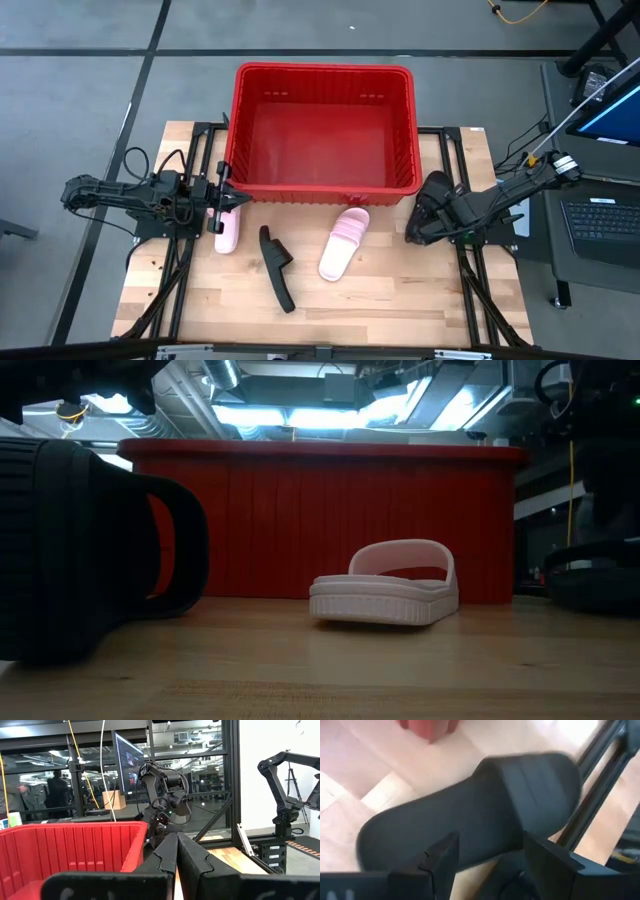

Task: Pick and place slides into bin
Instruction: Put the right black slide into the bin

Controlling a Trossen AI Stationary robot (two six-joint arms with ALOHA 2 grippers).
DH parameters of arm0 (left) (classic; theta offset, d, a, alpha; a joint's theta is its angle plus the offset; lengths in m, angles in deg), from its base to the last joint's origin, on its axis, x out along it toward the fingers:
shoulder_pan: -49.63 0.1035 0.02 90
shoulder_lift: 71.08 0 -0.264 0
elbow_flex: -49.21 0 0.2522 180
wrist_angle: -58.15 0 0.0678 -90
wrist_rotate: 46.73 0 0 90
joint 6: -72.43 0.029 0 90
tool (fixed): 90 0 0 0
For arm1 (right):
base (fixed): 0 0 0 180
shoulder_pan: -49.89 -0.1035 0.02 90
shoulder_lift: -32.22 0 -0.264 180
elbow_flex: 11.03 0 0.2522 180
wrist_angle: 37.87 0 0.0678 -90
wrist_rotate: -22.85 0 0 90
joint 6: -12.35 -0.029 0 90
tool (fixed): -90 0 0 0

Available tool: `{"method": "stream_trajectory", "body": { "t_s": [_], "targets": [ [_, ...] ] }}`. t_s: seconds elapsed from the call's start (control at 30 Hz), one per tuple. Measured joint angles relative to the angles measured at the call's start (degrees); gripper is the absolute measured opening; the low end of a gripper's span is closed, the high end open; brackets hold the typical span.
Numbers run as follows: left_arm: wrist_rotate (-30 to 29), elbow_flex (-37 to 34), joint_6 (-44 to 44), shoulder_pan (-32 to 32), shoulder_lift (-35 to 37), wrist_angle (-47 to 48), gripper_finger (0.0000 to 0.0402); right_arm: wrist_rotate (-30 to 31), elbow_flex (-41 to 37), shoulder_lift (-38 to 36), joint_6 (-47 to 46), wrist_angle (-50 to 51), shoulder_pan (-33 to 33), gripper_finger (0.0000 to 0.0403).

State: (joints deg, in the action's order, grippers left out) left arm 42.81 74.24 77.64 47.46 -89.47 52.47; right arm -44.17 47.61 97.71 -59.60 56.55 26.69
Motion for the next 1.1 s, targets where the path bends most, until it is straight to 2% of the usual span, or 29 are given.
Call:
{"method": "stream_trajectory", "body": {
  "t_s": [0.4,0.8,1.1],
  "targets": [
    [0.0,0.0,0.0,0.0,0.0,0.0,0.0006,-0.2,-1.1,0.3,-5.1,-1.9,0.0,0.0217],
    [0.0,0.0,0.0,0.0,0.0,0.0,0.0007,-0.2,-1.2,9.6,-5.3,0.7,1.3,0.0134],
    [0.0,0.0,0.0,0.0,0.0,-0.1,0.0006,-4.0,0.6,11.6,-5.2,0.4,1.3,0.0125]
  ]
}}
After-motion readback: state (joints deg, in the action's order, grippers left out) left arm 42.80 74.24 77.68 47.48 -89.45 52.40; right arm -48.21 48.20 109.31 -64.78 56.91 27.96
